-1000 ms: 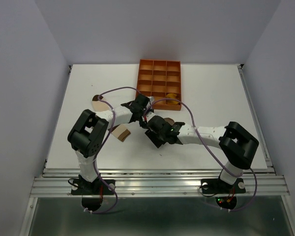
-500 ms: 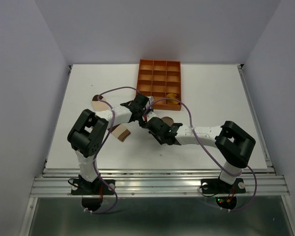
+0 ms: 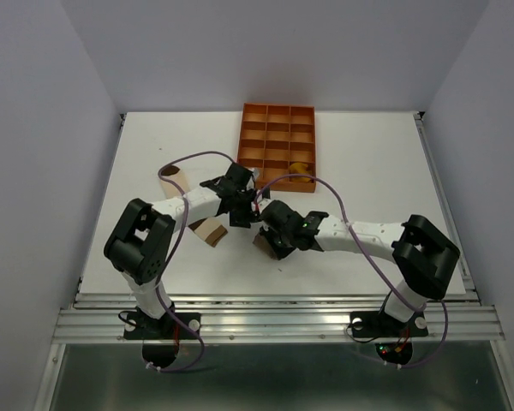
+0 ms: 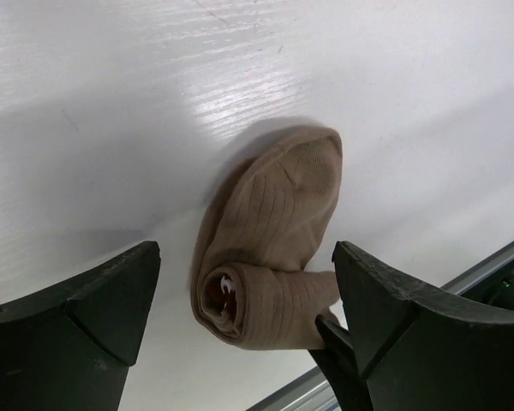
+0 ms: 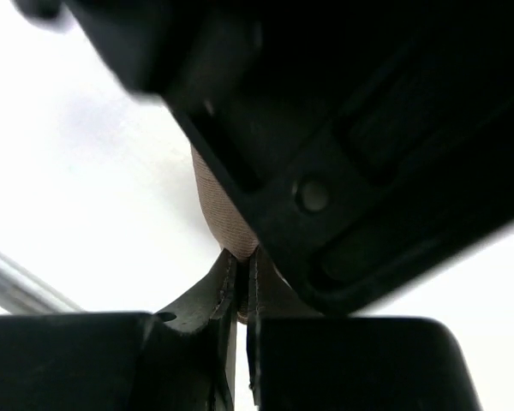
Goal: Roll the socks
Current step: Roll the sock at the center of the board.
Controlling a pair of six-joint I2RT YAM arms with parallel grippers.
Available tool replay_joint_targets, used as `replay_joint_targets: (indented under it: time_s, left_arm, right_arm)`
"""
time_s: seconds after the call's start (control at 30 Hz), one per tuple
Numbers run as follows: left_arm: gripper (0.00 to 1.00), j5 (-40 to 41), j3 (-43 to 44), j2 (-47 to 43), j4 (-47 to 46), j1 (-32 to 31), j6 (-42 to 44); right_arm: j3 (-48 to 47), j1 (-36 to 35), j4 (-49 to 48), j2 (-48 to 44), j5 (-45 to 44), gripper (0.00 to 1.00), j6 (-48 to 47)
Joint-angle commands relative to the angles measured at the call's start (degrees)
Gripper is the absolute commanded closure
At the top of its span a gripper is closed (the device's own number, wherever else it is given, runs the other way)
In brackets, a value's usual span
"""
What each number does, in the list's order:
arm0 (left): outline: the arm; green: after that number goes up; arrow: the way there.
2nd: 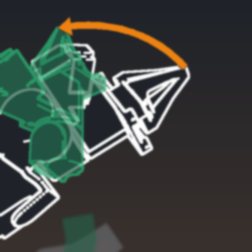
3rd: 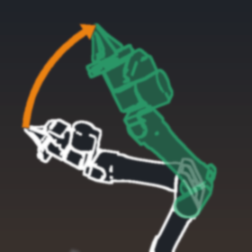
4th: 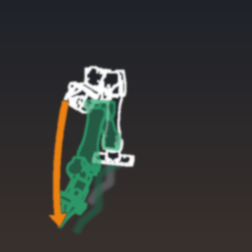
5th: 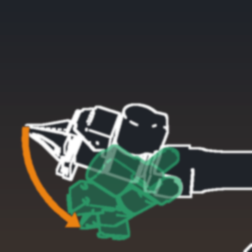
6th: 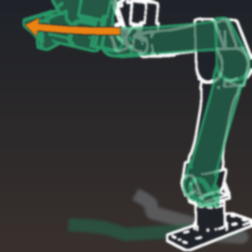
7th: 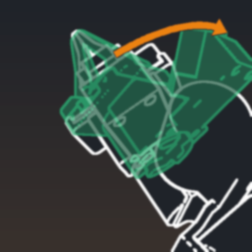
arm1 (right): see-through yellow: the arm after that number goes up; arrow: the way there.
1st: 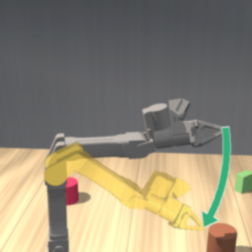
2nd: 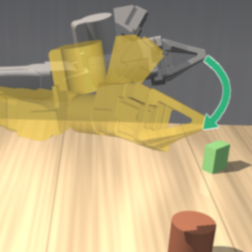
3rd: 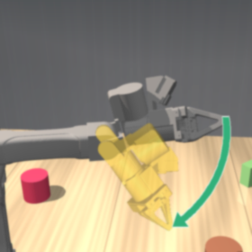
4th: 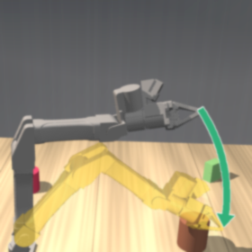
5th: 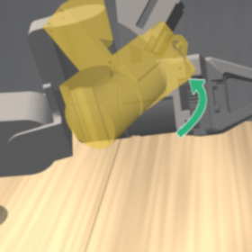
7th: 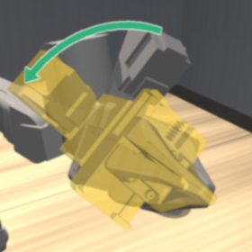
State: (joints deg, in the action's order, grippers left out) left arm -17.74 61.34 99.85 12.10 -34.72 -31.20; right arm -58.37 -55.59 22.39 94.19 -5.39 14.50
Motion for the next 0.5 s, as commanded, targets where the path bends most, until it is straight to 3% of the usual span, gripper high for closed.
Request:
replay_joint_targets:
  time_s: [0.0,0.47]
  left_arm:
    - [0.08,0.25,-2.10,-4.75,0.47,0.35,-0.79]
    - [0.11,5.16,-8.43,-9.94,-0.41,4.74,-3.77]
  right_arm:
    - [-1.75,-0.31,2.66,0.55,6.17,0.99,3.51]
    - [-2.45,4.35,0.29,5.64,16.37,0.99,6.41]
